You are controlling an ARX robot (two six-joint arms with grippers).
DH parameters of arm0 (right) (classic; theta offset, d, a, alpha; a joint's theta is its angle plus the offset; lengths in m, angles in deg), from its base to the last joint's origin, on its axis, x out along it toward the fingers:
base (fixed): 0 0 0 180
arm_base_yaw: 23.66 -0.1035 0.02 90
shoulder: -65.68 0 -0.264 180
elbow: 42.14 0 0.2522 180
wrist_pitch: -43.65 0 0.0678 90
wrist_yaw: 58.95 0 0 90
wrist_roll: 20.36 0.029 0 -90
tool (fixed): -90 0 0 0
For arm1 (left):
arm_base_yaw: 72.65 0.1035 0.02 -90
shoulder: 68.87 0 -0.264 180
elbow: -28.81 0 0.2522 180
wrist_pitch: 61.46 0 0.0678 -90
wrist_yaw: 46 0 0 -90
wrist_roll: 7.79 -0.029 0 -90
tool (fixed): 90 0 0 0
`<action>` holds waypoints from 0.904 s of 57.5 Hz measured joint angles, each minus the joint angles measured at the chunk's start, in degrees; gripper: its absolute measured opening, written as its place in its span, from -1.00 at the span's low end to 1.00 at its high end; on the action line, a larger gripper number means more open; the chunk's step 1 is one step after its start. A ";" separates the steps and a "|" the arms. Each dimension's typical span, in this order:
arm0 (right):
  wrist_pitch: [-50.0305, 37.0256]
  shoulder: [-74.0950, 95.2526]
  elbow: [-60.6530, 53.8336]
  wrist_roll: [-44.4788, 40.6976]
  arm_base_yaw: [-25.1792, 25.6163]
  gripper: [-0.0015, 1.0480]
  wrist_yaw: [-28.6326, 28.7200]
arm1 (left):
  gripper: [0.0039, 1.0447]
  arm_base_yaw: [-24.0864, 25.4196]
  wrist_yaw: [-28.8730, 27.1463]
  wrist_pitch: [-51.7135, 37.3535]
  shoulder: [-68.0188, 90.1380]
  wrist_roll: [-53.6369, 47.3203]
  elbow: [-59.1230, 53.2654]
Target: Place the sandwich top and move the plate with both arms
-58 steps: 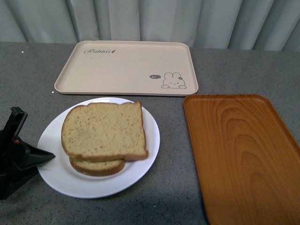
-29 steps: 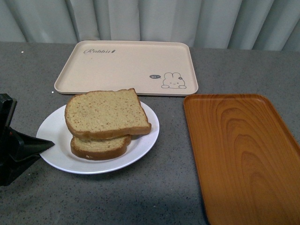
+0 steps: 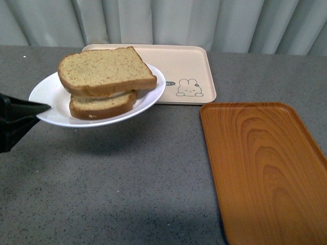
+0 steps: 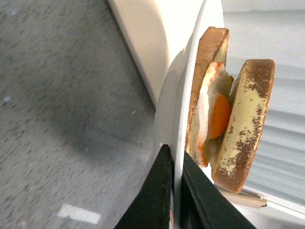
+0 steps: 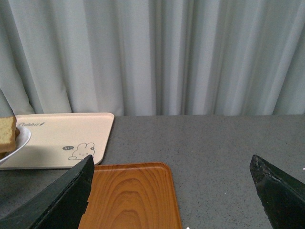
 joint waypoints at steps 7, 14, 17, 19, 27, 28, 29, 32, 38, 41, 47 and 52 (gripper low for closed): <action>0.00 0.00 0.00 0.00 0.00 0.83 0.00 | -0.93 -2.23 -3.48 0.96 2.40 2.45 6.34; 0.00 0.00 0.00 0.00 0.00 0.83 -0.02 | -0.93 -5.40 -7.26 4.15 6.86 4.04 14.82; 0.00 0.00 0.00 0.00 0.00 0.83 -0.02 | -0.93 -6.36 -8.17 5.51 8.50 4.31 17.46; 0.00 0.00 0.00 0.00 0.00 0.83 -0.02 | -0.93 -7.02 -8.72 6.51 9.81 4.31 19.39; 0.00 0.00 0.00 0.00 0.00 0.83 0.00 | -0.93 -9.05 -10.71 10.49 15.39 4.22 27.28; 0.00 0.00 0.00 0.00 0.00 0.83 -0.02 | -0.93 -9.14 -10.82 10.80 15.72 4.22 27.80; 0.00 0.00 0.00 0.00 0.00 0.83 -0.02 | -0.93 -9.31 -11.17 11.43 16.39 4.22 28.81; 0.00 0.00 0.00 0.00 0.00 0.83 0.00 | -0.93 -9.70 -12.07 13.00 17.94 4.02 31.23; 0.00 0.00 0.00 0.00 0.00 0.83 -0.02 | -0.93 -9.79 -13.31 15.37 19.89 3.48 34.18; 0.00 0.00 0.00 0.00 0.00 0.83 -0.02 | -0.93 -9.79 -14.01 17.22 20.83 2.64 35.67; 0.00 0.00 0.00 0.00 0.00 0.83 -0.02 | -0.93 -9.62 -15.23 20.13 22.97 1.79 38.01; 0.00 0.00 0.00 0.00 0.00 0.83 -0.02 | -0.93 -9.51 -15.45 21.46 23.93 1.16 39.06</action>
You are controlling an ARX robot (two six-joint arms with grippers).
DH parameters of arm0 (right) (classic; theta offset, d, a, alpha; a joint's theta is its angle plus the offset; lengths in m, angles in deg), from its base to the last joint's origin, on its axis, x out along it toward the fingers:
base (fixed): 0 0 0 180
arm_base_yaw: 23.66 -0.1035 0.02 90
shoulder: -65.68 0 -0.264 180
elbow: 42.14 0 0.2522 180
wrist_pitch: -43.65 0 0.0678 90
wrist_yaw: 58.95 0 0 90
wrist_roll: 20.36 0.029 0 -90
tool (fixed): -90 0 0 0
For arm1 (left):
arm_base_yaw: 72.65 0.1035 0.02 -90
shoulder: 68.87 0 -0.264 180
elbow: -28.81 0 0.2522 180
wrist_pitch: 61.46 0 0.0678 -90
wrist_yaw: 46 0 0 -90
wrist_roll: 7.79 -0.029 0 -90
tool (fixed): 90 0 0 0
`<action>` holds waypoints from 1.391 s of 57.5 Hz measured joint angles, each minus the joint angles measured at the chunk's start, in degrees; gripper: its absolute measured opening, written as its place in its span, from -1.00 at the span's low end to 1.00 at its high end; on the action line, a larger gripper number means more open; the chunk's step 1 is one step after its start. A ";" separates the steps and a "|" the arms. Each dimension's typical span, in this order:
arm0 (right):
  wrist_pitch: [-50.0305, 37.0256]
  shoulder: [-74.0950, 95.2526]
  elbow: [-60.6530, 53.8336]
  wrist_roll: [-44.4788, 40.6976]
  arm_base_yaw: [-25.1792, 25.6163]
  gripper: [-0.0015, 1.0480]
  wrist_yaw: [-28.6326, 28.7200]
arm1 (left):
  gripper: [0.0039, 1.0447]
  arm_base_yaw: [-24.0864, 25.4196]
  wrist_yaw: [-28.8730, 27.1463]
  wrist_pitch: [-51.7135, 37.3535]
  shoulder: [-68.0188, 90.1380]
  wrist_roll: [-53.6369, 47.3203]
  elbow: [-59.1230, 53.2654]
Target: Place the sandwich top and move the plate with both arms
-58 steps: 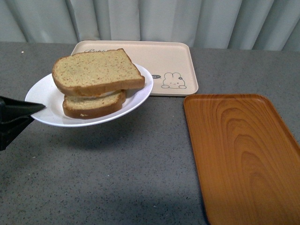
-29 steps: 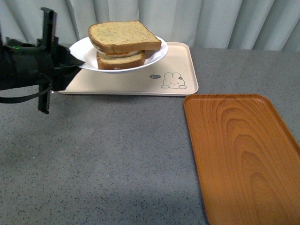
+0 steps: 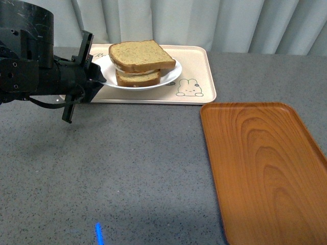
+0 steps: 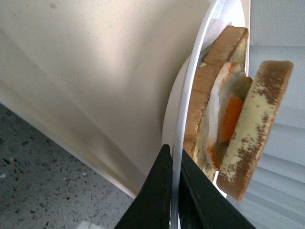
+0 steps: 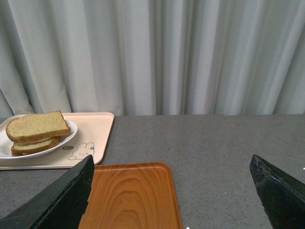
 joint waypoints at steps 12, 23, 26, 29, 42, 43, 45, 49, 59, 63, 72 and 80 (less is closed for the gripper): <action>0.00 0.00 0.00 0.00 0.00 0.83 0.00 | -0.86 0.07 -0.42 0.79 0.26 -1.05 1.05; 0.00 0.00 0.00 0.00 0.00 0.83 0.02 | -0.28 -0.04 -0.24 0.20 -0.11 -2.71 -0.48; 0.00 0.00 0.00 0.00 0.00 0.83 0.00 | -0.14 -0.04 -0.13 -0.15 -0.52 -3.58 -1.73; 0.00 0.00 0.00 0.00 0.00 0.83 0.00 | 0.03 -0.07 -0.13 -0.61 -1.40 -3.89 -3.23; 0.00 0.00 0.00 0.00 0.00 0.83 0.00 | 0.72 -1.16 -2.43 -3.52 -10.49 -12.48 -14.01; 0.00 0.00 0.00 0.00 0.00 0.83 0.00 | 0.82 -1.75 -2.67 -5.77 -12.70 -15.93 -16.50; 0.00 0.00 0.00 0.00 0.00 0.83 0.00 | 0.92 -2.86 -3.76 -7.91 -15.96 -22.23 -19.82; 0.00 0.00 0.00 0.00 0.00 0.83 0.00 | 0.88 -6.16 -5.09 -9.44 -24.35 -36.37 -28.39; 0.00 0.00 0.00 0.00 0.02 0.83 -0.13 | 0.10 -7.15 -21.81 -41.64 -25.51 -60.02 -45.94; 0.00 -0.02 0.00 0.00 0.02 0.83 -0.07 | -0.22 -6.10 -21.77 -46.14 -28.37 -61.66 -48.87; 0.00 0.00 0.00 0.00 0.02 0.83 0.02 | -0.78 -5.60 -21.57 -46.51 -29.31 -61.86 -50.14; 0.11 0.15 0.00 0.00 0.02 0.83 -0.22 | -0.93 0.04 -16.90 -42.32 -48.35 -67.95 -62.01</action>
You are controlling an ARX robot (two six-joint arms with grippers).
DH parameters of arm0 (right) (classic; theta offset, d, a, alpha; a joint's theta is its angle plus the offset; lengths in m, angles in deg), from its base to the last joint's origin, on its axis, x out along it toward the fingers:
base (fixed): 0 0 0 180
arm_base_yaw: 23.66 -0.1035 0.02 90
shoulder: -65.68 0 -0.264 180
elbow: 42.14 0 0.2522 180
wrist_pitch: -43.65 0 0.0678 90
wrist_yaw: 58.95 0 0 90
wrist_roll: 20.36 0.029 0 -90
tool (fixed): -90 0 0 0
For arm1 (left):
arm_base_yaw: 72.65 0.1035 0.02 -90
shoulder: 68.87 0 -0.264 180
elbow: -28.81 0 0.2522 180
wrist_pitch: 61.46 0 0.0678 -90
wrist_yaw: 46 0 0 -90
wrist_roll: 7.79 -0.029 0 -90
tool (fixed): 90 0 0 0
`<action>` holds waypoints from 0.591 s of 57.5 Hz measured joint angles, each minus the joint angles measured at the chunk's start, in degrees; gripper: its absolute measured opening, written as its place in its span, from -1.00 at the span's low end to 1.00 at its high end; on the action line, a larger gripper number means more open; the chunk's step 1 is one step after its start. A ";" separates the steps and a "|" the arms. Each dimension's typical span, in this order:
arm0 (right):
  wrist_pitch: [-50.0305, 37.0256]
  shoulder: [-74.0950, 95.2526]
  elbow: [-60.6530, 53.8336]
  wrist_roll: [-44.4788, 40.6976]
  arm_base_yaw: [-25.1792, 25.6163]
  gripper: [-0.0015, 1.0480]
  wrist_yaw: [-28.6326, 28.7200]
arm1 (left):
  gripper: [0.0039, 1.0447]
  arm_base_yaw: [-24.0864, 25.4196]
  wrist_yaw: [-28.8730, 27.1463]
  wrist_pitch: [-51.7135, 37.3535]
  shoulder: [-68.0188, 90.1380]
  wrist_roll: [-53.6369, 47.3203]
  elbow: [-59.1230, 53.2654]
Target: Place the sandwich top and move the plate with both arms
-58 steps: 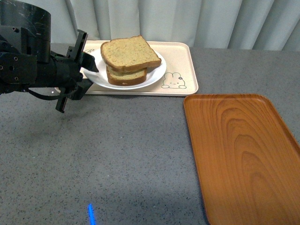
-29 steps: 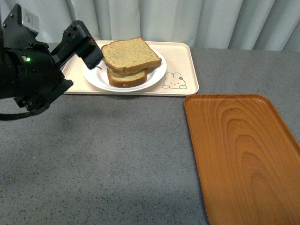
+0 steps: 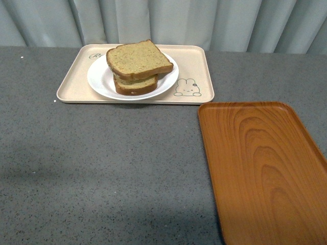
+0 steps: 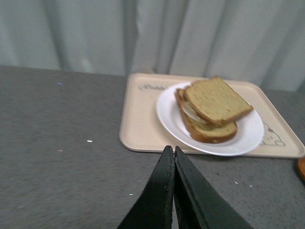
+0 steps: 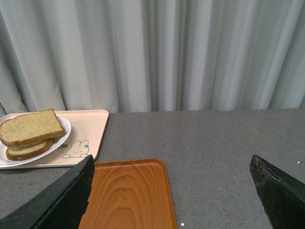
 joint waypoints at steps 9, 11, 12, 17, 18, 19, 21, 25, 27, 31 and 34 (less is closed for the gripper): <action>0.00 -0.17 0.00 0.00 0.00 0.83 0.28 | -0.93 1.66 1.79 6.40 -12.44 -1.60 -3.32; 0.00 -0.17 0.00 0.00 0.00 0.83 0.28 | -0.93 2.10 2.05 8.50 -14.67 -1.77 -3.85; 0.00 -0.17 0.00 0.00 0.02 0.83 0.28 | -0.93 2.21 2.16 9.03 -15.23 -1.79 -3.96; 0.00 -0.17 0.00 0.00 0.02 0.83 0.26 | -0.93 4.44 4.90 13.25 -20.28 -1.95 -4.76; 0.00 -0.17 0.00 0.00 0.02 0.83 0.24 | -0.93 5.20 6.12 14.36 -21.62 -1.97 -4.79; 0.00 -0.17 0.00 0.00 0.00 0.83 0.24 | -0.93 5.77 6.64 15.39 -22.95 -2.12 -4.81; 0.00 -0.17 0.00 0.00 0.02 0.83 0.24 | -0.93 6.40 6.80 16.92 -24.90 -2.16 -4.81; 0.00 -0.17 0.00 0.00 0.00 0.83 0.20 | -0.93 7.04 6.88 20.06 -28.70 -2.32 -4.83; 0.00 -0.17 0.00 0.00 0.00 0.83 0.22 | -0.93 7.13 6.97 23.91 -31.93 -2.36 -4.72; 0.00 -0.17 0.00 0.00 0.00 0.83 0.22 | -0.93 7.19 7.04 32.28 -39.52 -2.45 -4.72; 0.00 -0.17 0.00 0.00 0.02 0.83 0.28 | -0.93 7.23 7.08 34.71 -42.58 -2.49 -4.74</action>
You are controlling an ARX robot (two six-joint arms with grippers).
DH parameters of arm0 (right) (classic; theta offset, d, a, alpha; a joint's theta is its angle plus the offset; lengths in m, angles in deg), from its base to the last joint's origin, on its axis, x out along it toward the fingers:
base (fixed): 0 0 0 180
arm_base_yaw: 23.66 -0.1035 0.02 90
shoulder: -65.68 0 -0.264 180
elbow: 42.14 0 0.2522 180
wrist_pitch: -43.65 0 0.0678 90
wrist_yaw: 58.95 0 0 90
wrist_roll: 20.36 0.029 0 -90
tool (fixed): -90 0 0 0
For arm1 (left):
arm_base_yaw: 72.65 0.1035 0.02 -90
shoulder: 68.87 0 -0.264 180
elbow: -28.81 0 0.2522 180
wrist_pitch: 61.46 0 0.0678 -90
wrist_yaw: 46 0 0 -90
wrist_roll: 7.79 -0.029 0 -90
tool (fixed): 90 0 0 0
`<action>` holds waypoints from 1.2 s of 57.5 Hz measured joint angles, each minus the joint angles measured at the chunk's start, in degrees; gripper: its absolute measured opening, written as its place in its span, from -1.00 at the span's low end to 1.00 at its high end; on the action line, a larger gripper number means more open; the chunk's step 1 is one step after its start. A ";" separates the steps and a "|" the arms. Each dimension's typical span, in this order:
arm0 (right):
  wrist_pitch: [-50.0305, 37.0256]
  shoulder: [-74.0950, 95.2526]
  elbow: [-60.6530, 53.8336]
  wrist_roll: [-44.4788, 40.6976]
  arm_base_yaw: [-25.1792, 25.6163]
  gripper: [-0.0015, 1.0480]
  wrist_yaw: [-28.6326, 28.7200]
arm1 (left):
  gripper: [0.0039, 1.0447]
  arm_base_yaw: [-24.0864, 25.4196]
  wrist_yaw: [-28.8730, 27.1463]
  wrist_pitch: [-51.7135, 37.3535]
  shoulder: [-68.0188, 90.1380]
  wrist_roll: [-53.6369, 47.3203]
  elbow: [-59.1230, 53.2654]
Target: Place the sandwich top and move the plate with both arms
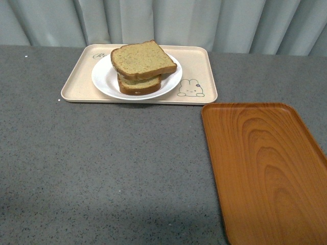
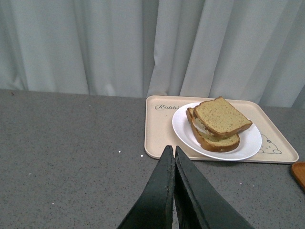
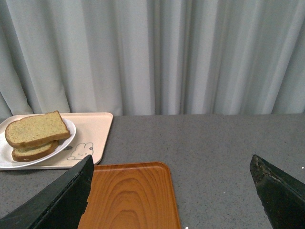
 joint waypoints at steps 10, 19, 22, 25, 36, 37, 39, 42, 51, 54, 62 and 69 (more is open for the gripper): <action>0.00 0.00 0.00 0.00 -0.02 0.83 -0.04 | -0.93 0.04 -0.02 6.60 -7.48 -0.02 -0.02; 0.00 0.00 0.00 0.00 -0.02 0.83 -0.04 | -0.93 0.04 0.04 11.63 -13.11 -0.02 -0.02; 0.00 0.00 0.00 0.00 -0.02 0.83 -0.04 | -0.93 0.04 0.04 13.22 -14.75 -0.02 -0.04; 0.00 0.00 0.00 0.00 0.00 0.83 -0.04 | -0.93 0.04 0.04 14.78 -16.35 -0.02 -0.04; 0.00 0.00 0.00 0.00 0.00 0.83 -0.04 | -0.93 0.04 0.07 19.58 -21.42 -0.04 -0.04; 0.00 0.00 0.00 0.00 0.00 0.83 -0.07 | -0.93 0.04 0.07 20.09 -21.94 -0.02 -0.04; 0.00 0.00 0.00 0.00 0.00 0.83 -0.04 | -0.93 0.04 0.07 20.83 -22.67 -0.02 -0.04; 0.00 0.00 0.00 0.00 0.00 0.83 -0.04 | -0.93 0.04 0.04 22.01 -23.89 -0.02 -0.04; 0.00 0.00 0.00 0.00 -0.02 0.83 -0.04 | -0.93 0.04 0.07 25.11 -27.04 -0.04 -0.04; 0.00 0.00 0.00 0.00 0.00 0.83 -0.04 | -0.93 0.04 0.07 26.05 -27.98 -0.04 -0.04; 0.00 0.00 0.00 0.00 0.00 0.83 -0.04 | -0.93 0.04 0.07 28.22 -30.14 -0.04 -0.04; 0.00 0.00 0.00 0.00 -0.02 0.83 -0.04 | -0.93 0.04 0.04 29.86 -31.78 -0.04 -0.04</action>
